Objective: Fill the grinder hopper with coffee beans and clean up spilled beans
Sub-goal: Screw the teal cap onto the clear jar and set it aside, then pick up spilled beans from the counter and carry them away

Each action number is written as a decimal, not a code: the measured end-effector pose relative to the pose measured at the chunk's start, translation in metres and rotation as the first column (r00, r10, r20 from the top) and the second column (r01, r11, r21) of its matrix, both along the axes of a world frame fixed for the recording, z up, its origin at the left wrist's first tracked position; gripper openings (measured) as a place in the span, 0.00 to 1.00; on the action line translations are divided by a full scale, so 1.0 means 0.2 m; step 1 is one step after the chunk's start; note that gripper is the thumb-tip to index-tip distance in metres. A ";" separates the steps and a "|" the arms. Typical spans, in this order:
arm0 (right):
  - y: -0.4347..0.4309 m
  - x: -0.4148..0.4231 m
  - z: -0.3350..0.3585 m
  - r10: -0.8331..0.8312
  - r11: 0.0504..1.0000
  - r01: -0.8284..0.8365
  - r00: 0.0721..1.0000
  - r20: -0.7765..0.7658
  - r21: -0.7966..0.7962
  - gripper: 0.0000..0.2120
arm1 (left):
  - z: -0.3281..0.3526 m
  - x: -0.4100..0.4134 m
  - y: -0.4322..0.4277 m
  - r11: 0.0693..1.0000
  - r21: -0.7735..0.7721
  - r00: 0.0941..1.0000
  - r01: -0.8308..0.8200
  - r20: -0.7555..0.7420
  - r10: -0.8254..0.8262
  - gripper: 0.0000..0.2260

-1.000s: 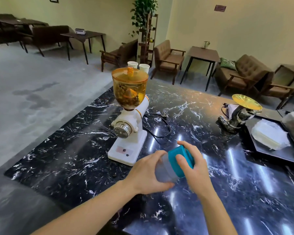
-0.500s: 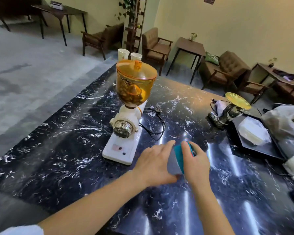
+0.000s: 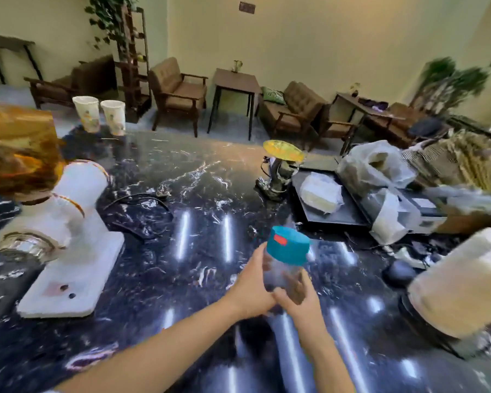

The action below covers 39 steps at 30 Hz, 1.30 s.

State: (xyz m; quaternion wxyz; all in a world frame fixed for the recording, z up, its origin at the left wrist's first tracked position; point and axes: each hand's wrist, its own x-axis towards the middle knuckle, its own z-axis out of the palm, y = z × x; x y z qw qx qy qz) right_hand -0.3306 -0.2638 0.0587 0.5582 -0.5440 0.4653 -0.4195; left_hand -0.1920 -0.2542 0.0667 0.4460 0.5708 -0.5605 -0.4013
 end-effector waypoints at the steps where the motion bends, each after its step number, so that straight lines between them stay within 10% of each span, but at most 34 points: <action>1: -0.06 -0.10 -0.04 -0.042 0.999 0.042 0.999 -0.004 -0.003 0.25 | -0.01 -0.09 -0.07 0.997 0.021 0.998 0.069 0.008 -0.070 0.41; 6: -0.39 -0.56 -0.16 -0.315 0.949 0.315 0.948 -0.048 0.008 0.36 | -0.10 -0.46 -0.42 0.973 0.155 0.958 0.173 0.204 -0.203 0.35; 12: -0.81 -0.87 -0.28 -0.445 0.895 0.431 0.879 -0.170 -0.115 0.29 | -0.32 -0.69 -0.75 0.936 0.352 0.624 0.006 0.730 -0.278 0.38; 28: -1.29 -0.97 -0.36 -0.556 0.821 0.495 0.807 -0.201 -0.286 0.38 | -0.32 -0.76 -0.97 0.815 0.576 0.553 -0.071 0.703 -0.448 0.48; 35: -0.91 -0.72 -0.30 -0.686 0.718 0.605 0.697 -0.207 -0.344 0.28 | -0.31 -0.66 -0.60 0.934 0.323 0.466 0.150 0.811 -0.355 0.28; 39: -0.48 -0.31 -0.34 -0.388 0.879 0.244 0.865 -0.317 -0.410 0.16 | -0.29 -0.44 -0.13 0.951 0.096 0.634 0.293 0.725 -0.268 0.17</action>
